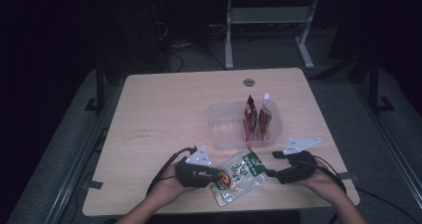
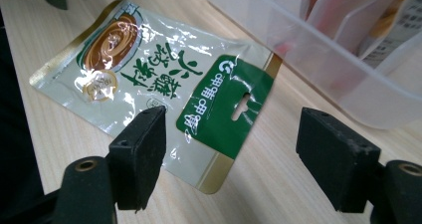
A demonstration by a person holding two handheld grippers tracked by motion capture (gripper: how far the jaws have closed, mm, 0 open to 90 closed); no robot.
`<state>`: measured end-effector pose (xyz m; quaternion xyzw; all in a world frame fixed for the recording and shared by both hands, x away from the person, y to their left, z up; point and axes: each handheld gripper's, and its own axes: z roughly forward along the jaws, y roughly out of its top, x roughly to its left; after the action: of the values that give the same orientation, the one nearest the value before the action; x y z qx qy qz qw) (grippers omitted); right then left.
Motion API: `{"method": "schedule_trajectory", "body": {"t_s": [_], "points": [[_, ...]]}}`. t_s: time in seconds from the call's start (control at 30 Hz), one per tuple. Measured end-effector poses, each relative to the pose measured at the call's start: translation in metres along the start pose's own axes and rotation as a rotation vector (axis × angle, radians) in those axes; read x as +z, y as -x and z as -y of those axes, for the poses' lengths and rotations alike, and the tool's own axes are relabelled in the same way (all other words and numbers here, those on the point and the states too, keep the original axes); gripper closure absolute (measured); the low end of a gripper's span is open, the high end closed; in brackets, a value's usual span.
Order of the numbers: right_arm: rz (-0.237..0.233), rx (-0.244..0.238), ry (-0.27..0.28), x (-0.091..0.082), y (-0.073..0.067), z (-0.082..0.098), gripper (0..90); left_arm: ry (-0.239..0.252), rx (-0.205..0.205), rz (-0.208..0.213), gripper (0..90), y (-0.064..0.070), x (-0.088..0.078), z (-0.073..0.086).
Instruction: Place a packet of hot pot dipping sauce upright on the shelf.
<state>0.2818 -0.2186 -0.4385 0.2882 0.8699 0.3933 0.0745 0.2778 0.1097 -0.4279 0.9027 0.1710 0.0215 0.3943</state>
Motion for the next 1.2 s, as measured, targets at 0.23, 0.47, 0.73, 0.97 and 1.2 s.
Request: {"method": "schedule_trajectory", "body": {"t_s": [0.23,0.47,0.73,0.97,1.2], "points": [[-0.005,-0.004,-0.007,0.002,0.0,0.0,27.2,-0.11,0.007,-0.05,34.9,-0.01,0.033,-0.005],[-0.006,0.0,-0.002,0.001,0.0,0.0,27.1,-0.121,-0.024,-0.014,35.7,-0.013,0.047,-0.003],[-0.011,0.016,0.007,0.0,0.002,0.0,26.3,-0.093,-0.042,0.008,56.7,-0.015,0.045,0.001],[-0.065,0.098,-0.01,0.004,0.009,0.002,25.7,-0.083,0.021,0.025,86.0,-0.015,0.041,0.002],[-0.134,0.121,-0.016,0.011,0.01,0.002,25.7,-0.033,0.088,0.027,89.3,-0.014,0.024,0.003]]}}
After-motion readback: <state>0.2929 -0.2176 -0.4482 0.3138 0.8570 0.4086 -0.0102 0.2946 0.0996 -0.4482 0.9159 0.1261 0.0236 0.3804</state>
